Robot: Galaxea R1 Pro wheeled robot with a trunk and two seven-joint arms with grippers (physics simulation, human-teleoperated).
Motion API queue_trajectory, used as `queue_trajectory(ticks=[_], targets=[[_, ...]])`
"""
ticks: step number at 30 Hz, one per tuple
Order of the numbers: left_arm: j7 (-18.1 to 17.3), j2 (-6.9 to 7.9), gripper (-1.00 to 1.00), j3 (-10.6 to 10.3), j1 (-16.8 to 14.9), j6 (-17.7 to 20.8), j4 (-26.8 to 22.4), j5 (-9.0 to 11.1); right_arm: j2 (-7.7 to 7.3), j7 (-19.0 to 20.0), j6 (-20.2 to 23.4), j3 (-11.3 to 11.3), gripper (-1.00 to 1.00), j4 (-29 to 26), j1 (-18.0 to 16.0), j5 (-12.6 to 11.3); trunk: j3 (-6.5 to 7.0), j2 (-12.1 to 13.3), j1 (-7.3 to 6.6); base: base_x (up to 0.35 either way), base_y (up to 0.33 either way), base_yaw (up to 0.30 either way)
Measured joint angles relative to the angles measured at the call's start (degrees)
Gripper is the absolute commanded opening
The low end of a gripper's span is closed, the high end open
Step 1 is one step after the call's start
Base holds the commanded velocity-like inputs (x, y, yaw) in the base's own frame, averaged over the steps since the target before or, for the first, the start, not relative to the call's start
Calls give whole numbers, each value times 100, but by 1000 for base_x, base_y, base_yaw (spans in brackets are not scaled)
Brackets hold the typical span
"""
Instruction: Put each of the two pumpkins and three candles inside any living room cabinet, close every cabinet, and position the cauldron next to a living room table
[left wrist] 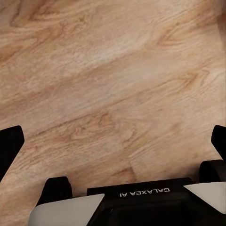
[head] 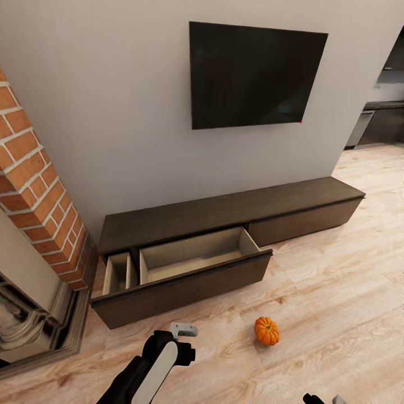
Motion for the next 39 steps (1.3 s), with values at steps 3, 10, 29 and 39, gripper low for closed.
queue_trajectory(ticks=[3, 10, 29, 39], targets=[[0, 0, 100, -3, 0, 0, 0, -1, 0, 0, 0, 0, 100, 0, 0, -3, 0, 0, 0, 21, -19, -3], [0, 0, 100, -9, 0, -5, -7, -6, 0, -9, 0, -5, 100, 0, 0, 3, 0, 0, -2, 182, -178, 0], [9, 0, 100, -210, 0, -3, -9, -8, 0, -8, 0, -24, 100, 0, 0, -2, 0, 0, 0, 109, -173, 0], [25, 1, 100, -228, 2, -6, -8, -7, 0, -8, 0, -27, 100, 0, 0, 7, -40, 0, 0, 0, -213, 0]])
